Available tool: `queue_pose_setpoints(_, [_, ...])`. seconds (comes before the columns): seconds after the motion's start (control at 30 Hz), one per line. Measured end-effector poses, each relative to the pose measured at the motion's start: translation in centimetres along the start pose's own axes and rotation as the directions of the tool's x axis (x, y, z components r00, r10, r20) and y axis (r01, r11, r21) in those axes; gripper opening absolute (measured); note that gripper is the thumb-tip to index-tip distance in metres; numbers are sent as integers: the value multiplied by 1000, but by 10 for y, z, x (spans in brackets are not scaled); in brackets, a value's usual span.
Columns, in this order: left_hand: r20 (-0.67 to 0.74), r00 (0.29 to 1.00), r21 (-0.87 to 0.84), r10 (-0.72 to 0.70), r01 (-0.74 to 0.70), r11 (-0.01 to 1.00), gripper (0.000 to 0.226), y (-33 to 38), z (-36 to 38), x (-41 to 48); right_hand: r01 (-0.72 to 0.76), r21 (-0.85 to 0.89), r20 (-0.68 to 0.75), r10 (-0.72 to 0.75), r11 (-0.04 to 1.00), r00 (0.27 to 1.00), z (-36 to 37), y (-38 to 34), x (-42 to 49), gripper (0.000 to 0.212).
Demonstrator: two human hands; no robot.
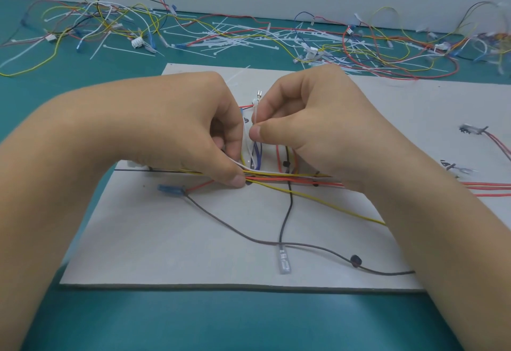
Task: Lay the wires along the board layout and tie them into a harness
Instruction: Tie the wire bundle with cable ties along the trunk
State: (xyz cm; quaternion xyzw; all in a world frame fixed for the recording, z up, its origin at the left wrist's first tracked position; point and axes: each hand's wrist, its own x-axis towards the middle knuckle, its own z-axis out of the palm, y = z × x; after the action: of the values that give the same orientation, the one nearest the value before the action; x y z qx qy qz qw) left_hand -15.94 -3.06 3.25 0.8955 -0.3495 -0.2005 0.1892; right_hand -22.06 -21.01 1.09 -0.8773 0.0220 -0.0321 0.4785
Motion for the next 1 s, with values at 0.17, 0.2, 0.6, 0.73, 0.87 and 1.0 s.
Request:
queue_pose_setpoints(0.17, [-1, 1000, 9, 7, -7, 1000, 30, -2, -1, 0, -5, -13, 47, 6, 1000, 999, -1, -1, -2, 14])
queue_pose_setpoints(0.2, [1, 1000, 7, 8, -8, 1000, 30, -2, -1, 0, -1, -13, 58, 2, 1000, 998, -2, -2, -2, 15])
queue_pose_setpoints(0.6, [5, 1000, -24, 1, -1, 1000, 32, -1, -1, 1, 3, 0, 79, -3, 1000, 997, -3, 0, 0, 15])
queue_pose_setpoints(0.73, [6, 1000, -22, -2, 2, 1000, 32, 0, -1, 0, 21, -21, 79, -19, 1000, 997, -2, -1, -1, 12])
queue_pose_setpoints(0.87, [7, 1000, -16, -11, 11, 1000, 30, 0, -1, -1, 30, -33, 74, -27, 999, 997, -2, -2, -1, 12])
queue_pose_setpoints(1.0, [4, 1000, -13, -3, 3, 1000, 30, -1, 0, -1, 29, -52, 41, -27, 998, 999, -1, -2, -1, 10])
